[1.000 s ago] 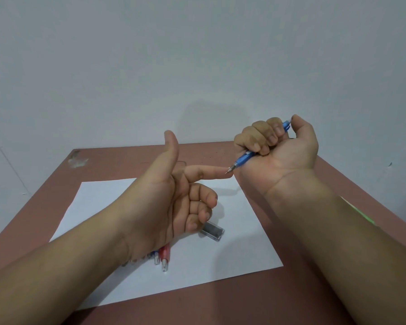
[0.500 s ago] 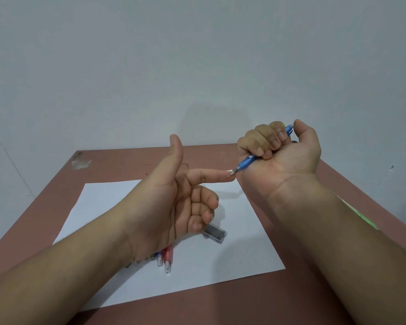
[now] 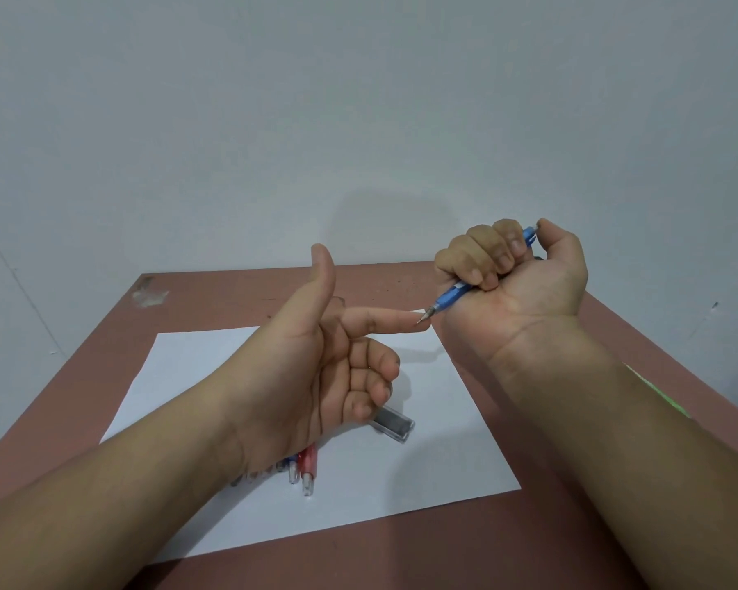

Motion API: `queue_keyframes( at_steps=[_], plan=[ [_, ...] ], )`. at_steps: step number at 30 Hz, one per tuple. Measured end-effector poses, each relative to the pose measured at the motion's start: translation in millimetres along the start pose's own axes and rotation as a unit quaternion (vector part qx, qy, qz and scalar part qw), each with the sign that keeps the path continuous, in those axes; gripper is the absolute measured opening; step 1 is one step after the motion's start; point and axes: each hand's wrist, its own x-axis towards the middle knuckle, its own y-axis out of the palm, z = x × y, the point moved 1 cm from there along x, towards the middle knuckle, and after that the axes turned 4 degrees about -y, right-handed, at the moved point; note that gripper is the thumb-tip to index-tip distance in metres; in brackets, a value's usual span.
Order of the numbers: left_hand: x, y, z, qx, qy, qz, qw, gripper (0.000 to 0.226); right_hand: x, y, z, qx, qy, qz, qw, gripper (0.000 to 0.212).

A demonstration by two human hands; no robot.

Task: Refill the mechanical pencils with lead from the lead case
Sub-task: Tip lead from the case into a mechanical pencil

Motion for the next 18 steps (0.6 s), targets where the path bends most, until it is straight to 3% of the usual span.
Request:
queue_keyframes(
  at_steps=[18],
  plan=[
    [0.2, 1.7, -0.5, -0.002, 0.006, -0.004, 1.000, 0.098, -0.3, 0.9, 1.7, -0.002, 0.005, 0.013, 1.000, 0.041]
  ],
)
